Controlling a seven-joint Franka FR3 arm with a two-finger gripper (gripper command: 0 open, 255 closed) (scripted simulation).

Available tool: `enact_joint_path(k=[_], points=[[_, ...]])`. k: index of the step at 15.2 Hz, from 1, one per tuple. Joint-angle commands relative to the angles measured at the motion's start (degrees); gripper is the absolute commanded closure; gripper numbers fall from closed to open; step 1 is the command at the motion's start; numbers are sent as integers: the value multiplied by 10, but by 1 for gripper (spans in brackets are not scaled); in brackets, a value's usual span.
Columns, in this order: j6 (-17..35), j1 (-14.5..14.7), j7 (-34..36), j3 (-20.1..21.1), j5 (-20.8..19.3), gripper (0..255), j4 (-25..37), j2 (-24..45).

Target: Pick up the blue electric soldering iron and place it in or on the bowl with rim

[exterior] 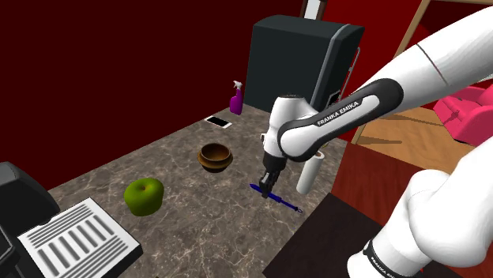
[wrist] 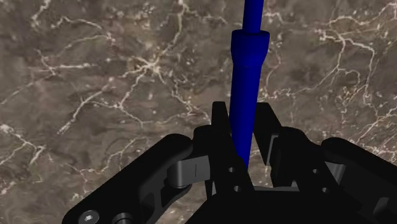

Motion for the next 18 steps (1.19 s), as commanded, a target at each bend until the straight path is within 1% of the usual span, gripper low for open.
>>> enact_joint_path(k=[1,8,13,18], points=[[-20,-1,4,0,-4,255,4,-16],[-81,-4,14,-1,-12,255,23,-58],[-90,-18,-2,-14,-25,255,137,50],[-115,-27,-14,-25,-33,255,262,151]])
